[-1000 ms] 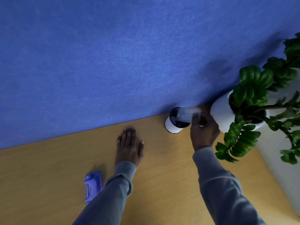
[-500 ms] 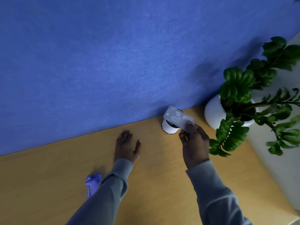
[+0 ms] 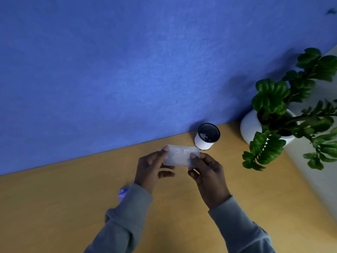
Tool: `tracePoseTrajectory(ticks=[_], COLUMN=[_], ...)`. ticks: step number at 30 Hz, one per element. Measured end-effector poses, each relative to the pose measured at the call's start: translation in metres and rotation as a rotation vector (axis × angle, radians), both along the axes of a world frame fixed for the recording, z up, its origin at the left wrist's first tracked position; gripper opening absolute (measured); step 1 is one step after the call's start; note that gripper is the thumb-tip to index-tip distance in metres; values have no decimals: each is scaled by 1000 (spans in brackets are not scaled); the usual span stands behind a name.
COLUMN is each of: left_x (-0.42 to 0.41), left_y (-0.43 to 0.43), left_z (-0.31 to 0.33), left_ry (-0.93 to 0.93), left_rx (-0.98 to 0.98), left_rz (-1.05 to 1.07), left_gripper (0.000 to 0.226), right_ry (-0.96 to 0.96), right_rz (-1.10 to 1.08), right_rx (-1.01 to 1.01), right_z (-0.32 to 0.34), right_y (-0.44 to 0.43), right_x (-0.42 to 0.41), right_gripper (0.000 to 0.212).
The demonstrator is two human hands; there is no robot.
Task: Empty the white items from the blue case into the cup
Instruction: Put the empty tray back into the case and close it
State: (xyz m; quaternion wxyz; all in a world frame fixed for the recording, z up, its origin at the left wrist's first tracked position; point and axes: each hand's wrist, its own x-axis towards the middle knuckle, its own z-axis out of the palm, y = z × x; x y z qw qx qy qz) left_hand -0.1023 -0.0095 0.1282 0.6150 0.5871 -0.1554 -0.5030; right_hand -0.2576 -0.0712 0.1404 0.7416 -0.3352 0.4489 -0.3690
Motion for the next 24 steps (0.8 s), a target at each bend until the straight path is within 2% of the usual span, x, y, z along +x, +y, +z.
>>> tracePoseTrajectory(ticks=[4,9,13,16,19,24], left_x=[-5,-9,-14,-18,-24,-30], left_y=[24,49,65,74,81,90], left_z=[13,16,13,12,13,14], left_ry=[-58,-45,9,38,41,48], left_rx=[26,47,49,33,19,43], left_rz=[16,98,170,214,224,281], left_gripper=[16,9,6,5,5,7], right_ry=[2,-4,-67,-233,-422,-526], right_rz=[62,106,88,109,119,138], right_rx=[5,-14,41,167,257,320], right_z=[-1,3,5,3,0,-2], right_y=[17,31,42,54,68,77], right_x=[-1,3,13,22,30,41], right_gripper=[7,12,29,44,51,50])
